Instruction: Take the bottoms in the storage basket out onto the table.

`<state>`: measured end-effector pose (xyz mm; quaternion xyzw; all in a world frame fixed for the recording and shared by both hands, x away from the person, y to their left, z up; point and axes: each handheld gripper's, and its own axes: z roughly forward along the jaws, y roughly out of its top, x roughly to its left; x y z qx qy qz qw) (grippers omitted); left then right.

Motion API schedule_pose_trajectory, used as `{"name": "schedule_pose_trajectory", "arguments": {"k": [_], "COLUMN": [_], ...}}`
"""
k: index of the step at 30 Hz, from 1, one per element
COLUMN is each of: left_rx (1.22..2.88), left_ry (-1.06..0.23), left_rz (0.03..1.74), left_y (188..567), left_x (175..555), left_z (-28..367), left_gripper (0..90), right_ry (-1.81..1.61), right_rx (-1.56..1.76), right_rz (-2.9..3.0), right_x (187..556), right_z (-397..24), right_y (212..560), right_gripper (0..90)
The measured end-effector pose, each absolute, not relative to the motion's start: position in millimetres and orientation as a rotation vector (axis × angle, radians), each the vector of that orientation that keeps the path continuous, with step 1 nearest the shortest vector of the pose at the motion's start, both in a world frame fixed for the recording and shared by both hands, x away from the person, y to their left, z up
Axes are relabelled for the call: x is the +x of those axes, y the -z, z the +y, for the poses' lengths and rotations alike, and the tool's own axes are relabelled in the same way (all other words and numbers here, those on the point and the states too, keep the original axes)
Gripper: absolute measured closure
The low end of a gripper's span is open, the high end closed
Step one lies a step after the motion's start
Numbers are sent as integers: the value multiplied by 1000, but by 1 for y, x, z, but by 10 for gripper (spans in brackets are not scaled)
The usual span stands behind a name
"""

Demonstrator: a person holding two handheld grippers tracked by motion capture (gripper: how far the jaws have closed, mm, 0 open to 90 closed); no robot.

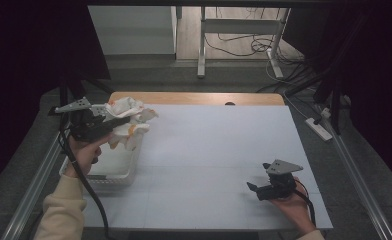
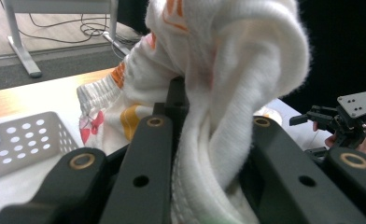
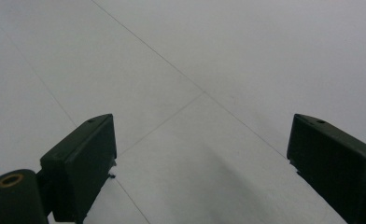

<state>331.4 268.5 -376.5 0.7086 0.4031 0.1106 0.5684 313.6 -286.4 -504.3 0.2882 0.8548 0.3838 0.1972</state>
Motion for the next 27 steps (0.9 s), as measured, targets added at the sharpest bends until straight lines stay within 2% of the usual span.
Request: {"name": "schedule_pose_trajectory", "arguments": {"k": [27], "left_rx": [1696], "left_ry": [-215], "left_rz": [871], "left_y": [372], "left_x": [332], "left_z": [225], "left_gripper": [793], "right_ry": [-1070], "right_rx": [816], "right_rz": [2387], "right_x": [313], "right_z": [-287], "right_y": [505], "right_gripper": [81]}}
